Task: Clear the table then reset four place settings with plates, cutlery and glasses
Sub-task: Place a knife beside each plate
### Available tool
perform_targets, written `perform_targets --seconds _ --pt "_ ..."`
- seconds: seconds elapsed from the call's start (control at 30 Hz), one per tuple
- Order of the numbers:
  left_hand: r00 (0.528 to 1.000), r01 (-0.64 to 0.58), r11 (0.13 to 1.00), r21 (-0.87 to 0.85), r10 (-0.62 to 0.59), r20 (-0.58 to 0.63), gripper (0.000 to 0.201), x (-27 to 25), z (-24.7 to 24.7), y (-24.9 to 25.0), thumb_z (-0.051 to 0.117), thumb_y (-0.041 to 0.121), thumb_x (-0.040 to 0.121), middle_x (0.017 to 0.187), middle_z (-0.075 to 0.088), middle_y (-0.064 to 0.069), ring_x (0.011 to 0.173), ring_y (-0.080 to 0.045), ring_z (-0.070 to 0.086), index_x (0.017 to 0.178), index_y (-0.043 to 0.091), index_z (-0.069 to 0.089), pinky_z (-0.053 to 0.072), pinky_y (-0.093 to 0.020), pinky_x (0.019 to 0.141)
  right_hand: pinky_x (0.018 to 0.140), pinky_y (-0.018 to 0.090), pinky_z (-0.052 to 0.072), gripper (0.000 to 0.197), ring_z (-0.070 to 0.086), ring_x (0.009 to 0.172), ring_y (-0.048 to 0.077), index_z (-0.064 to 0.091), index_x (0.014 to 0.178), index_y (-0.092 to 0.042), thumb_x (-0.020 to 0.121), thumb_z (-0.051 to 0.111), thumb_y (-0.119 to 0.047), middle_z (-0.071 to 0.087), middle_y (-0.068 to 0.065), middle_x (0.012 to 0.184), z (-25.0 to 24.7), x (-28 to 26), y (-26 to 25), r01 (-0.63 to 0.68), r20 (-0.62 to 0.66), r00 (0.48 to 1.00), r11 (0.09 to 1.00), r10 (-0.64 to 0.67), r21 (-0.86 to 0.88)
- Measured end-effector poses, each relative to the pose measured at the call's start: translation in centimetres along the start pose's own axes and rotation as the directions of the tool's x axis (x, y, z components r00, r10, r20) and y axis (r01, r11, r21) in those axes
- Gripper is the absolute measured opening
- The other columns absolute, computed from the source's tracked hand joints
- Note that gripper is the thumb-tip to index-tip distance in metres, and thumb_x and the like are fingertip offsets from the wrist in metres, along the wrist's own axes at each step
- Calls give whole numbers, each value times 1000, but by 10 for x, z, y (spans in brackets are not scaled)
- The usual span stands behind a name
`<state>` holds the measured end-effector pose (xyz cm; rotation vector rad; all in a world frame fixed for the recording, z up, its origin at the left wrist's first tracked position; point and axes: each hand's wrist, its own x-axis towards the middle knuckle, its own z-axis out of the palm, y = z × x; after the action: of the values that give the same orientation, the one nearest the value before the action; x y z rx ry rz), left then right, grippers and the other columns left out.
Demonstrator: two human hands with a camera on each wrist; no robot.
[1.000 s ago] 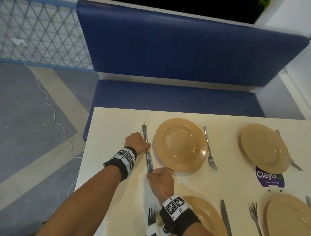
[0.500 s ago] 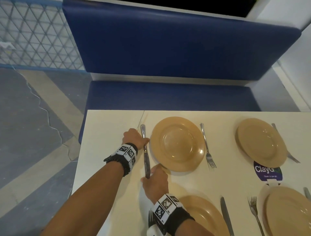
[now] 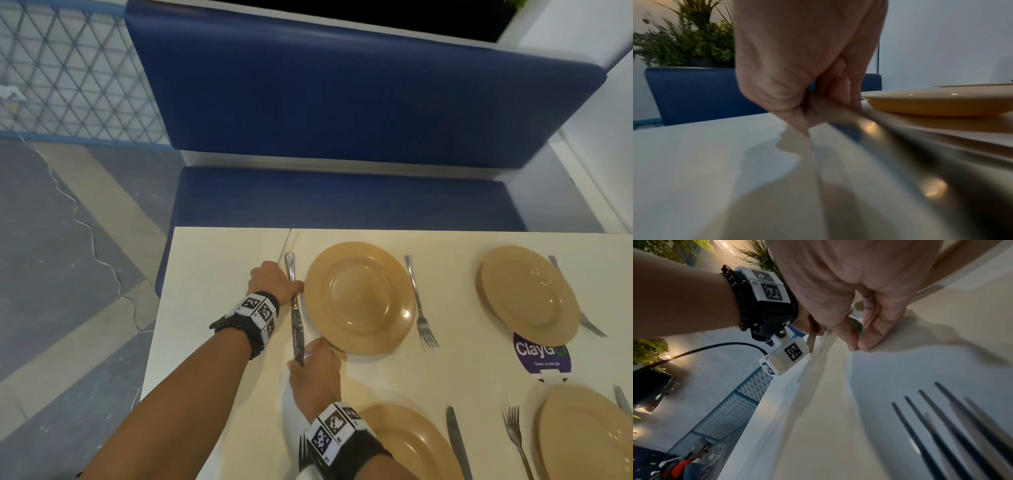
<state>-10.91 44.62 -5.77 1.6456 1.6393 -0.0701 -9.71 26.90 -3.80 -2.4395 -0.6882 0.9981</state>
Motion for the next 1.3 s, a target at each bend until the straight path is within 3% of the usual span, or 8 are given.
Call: perform_targets --seconds 0.23,0.57,0.67,0.8,0.97,1.07,1.13,1.3 --pt "1000 -24 1000 11 24 -8 45 -3 -1 -1 86 41 70 93 70 -11 80 -25 64 93 8 64 51 -32 68 82 35 56 22 65 93 21 50 102 -14 89 67 -15 60 5 103 2 0 1 6 -9 1000 1000 -6 -2" --pt "999 -42 998 -43 42 2 51 -16 -11 -3 82 50 73 100 65 -8 85 -22 59 96 10 59 45 -31 68 81 27 50 30 61 98 19 45 100 -18 88 71 -27 59 4 106 -10 -5 0 24 6 1000 998 -25 58" --pt "998 -44 982 -185 36 -48 45 -37 -26 -12 70 50 87 115 63 -6 100 -23 59 108 12 58 49 -34 84 79 20 45 27 59 98 16 50 106 -18 89 70 -27 59 1 106 -34 -13 -3 122 -33 992 984 -119 132" --pt "988 -48 958 -282 4 -153 36 -76 -53 -24 59 35 98 132 61 -12 109 -27 59 125 12 54 45 -36 94 61 15 47 17 62 73 9 55 98 -18 90 69 -24 61 -3 82 -89 -13 -11 183 -120 981 936 -153 300" --pt "956 -237 956 -174 196 -220 27 -136 -61 -21 42 18 104 115 68 -13 97 -26 61 127 11 56 42 -31 85 63 22 58 22 72 76 20 62 102 -23 90 68 -40 70 2 88 -154 -20 -23 168 -8 983 882 -183 441" --pt "868 -496 864 -83 491 -75 23 -188 -36 -7 43 16 104 79 66 4 73 -7 60 114 25 61 41 -21 70 60 23 55 38 68 63 15 62 113 -25 87 65 -53 71 10 87 -178 -32 -21 158 112 963 852 -245 500" --pt "782 -617 784 -69 620 61 24 -220 -14 5 44 17 104 71 60 11 66 -2 56 117 28 62 42 -12 65 58 26 53 30 63 57 15 68 105 -18 91 66 -45 69 8 75 -195 -40 -11 185 112 951 819 -290 543" --pt "754 -603 792 -100 606 252 21 -253 22 27 50 37 101 76 64 5 70 -11 59 95 20 60 46 -22 67 58 25 54 12 62 55 18 74 89 -5 92 68 -16 71 16 69 -251 -44 45 248 68 941 813 -332 527"
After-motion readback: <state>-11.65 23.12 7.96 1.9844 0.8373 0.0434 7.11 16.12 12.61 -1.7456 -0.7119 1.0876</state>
